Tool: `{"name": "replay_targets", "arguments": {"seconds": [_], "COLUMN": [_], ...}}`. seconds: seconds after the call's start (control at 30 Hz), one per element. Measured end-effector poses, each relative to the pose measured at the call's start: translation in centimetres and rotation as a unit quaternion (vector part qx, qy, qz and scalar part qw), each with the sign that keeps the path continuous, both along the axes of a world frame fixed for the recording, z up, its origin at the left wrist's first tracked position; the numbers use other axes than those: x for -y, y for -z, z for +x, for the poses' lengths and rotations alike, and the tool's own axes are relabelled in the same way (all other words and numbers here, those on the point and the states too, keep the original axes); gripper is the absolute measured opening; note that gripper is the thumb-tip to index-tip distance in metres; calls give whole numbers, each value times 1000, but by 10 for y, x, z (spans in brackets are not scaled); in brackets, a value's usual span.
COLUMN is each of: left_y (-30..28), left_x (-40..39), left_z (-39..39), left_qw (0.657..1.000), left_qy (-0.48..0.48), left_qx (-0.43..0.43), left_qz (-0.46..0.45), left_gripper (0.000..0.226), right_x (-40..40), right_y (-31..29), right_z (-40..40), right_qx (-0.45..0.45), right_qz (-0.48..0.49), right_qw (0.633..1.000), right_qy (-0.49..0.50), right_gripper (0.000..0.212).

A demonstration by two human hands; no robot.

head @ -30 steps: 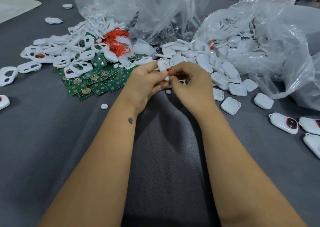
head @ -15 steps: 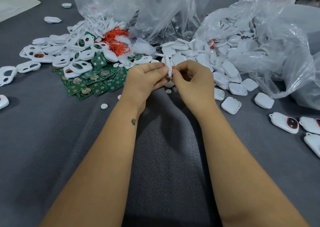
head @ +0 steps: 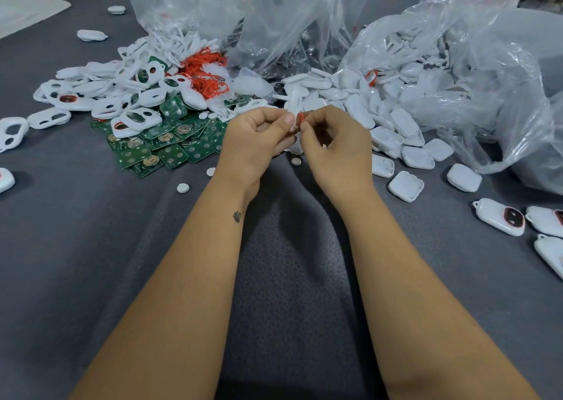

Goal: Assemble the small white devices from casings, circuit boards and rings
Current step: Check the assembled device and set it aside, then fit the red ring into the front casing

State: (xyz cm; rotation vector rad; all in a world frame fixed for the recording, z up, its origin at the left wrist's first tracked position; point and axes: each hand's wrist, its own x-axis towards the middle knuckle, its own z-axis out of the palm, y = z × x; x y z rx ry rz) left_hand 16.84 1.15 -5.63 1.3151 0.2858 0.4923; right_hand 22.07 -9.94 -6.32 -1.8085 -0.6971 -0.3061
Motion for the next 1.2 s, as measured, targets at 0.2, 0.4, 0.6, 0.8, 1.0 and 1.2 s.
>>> {"name": "replay_targets", "arguments": {"seconds": [0.2, 0.4, 0.6, 0.8, 1.0, 1.2], "left_y": [-5, -8, -7, -6, -5, -4], "left_x": [2, 4, 4, 5, 6, 6], "left_z": [-1, -1, -1, 1, 2, 2], "left_qw": [998, 997, 995, 997, 997, 998], "left_qy": [25, 18, 22, 10, -14, 1], "left_qx": [7, 2, 6, -1, 16, 22], "left_qz": [-51, -80, -93, -72, -69, -53], "left_gripper": [11, 15, 13, 8, 12, 14], "right_x": [-2, -3, 0, -1, -2, -4], "right_y": [-2, -4, -8, -10, -12, -9], "right_z": [-1, -1, -3, -3, -4, -3], "right_qx": [3, -24, -30, -80, -123, -141], "right_qz": [16, 13, 10, 39, 101, 88], "right_qw": [1000, 999, 999, 996, 987, 986], "right_qy": [13, 23, 21, 12, 4, 4], "right_gripper": [13, 29, 27, 19, 20, 27]}}
